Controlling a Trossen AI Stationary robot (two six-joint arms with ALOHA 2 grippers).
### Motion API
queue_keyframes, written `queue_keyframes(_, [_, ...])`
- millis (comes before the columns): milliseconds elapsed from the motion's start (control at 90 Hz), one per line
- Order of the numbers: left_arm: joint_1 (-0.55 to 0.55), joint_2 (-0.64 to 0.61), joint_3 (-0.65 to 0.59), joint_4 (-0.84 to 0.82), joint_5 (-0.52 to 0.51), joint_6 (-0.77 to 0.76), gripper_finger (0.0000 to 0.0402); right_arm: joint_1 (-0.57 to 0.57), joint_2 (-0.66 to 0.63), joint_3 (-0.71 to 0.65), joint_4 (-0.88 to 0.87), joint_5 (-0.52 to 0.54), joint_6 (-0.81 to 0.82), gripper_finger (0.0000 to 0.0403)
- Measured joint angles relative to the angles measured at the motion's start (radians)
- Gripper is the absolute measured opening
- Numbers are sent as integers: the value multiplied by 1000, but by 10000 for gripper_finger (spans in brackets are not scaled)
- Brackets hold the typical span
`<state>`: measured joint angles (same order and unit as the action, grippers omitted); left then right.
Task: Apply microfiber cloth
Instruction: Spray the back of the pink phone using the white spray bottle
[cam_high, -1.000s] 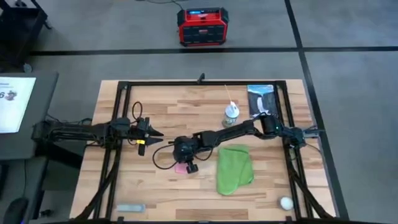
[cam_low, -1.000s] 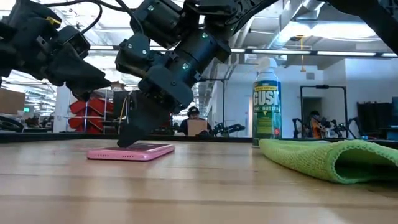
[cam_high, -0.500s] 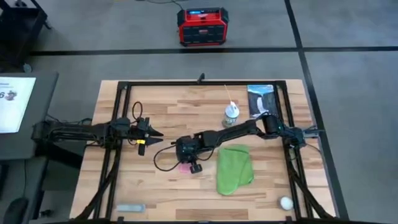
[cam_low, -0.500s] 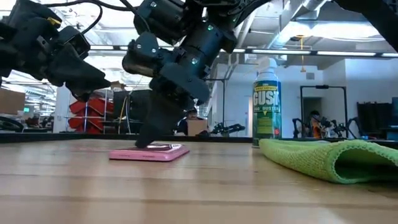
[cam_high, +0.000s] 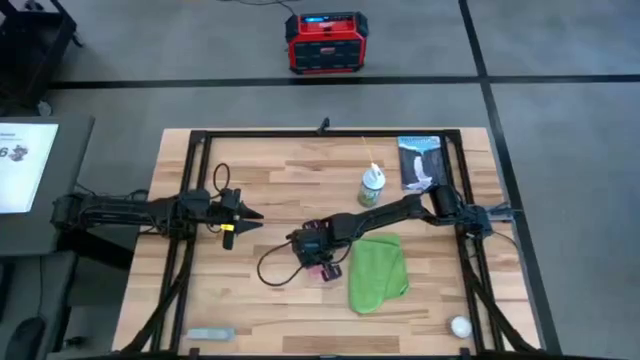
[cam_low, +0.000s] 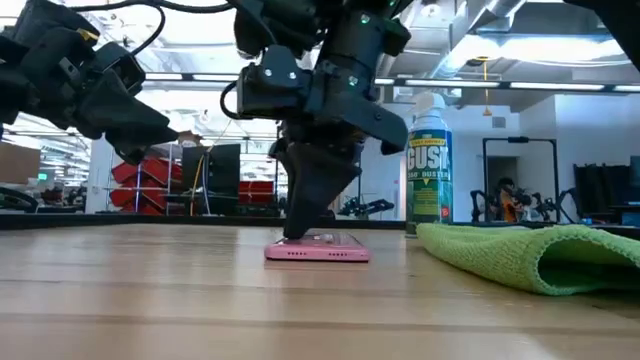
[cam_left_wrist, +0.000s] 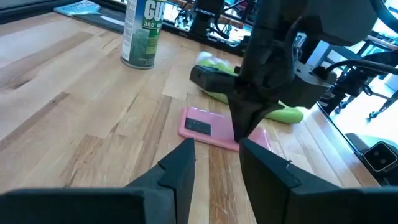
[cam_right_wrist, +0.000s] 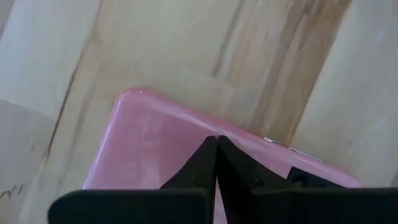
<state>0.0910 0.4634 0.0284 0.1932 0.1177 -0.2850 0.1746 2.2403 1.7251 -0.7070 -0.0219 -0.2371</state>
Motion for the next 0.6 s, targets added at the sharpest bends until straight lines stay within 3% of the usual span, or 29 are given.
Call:
queue_keyframes(156, [0, 21, 0, 7, -1, -30, 107, 26, -63, -2, 19, 103, -7, 0])
queue_keyframes(333, [0, 56, 1, 78, -3, -49, 115, 24, -184, 29, 23, 143, -33, 0])
queue_keyframes(500, [0, 116, 1, 139, -2, -118, 119, 24, -308, 43, -165, 337, -4, 0])
queue_keyframes(600, [-5, 166, 1, 142, -3, -205, 119, 23, -368, 31, -312, 362, 91, 0])
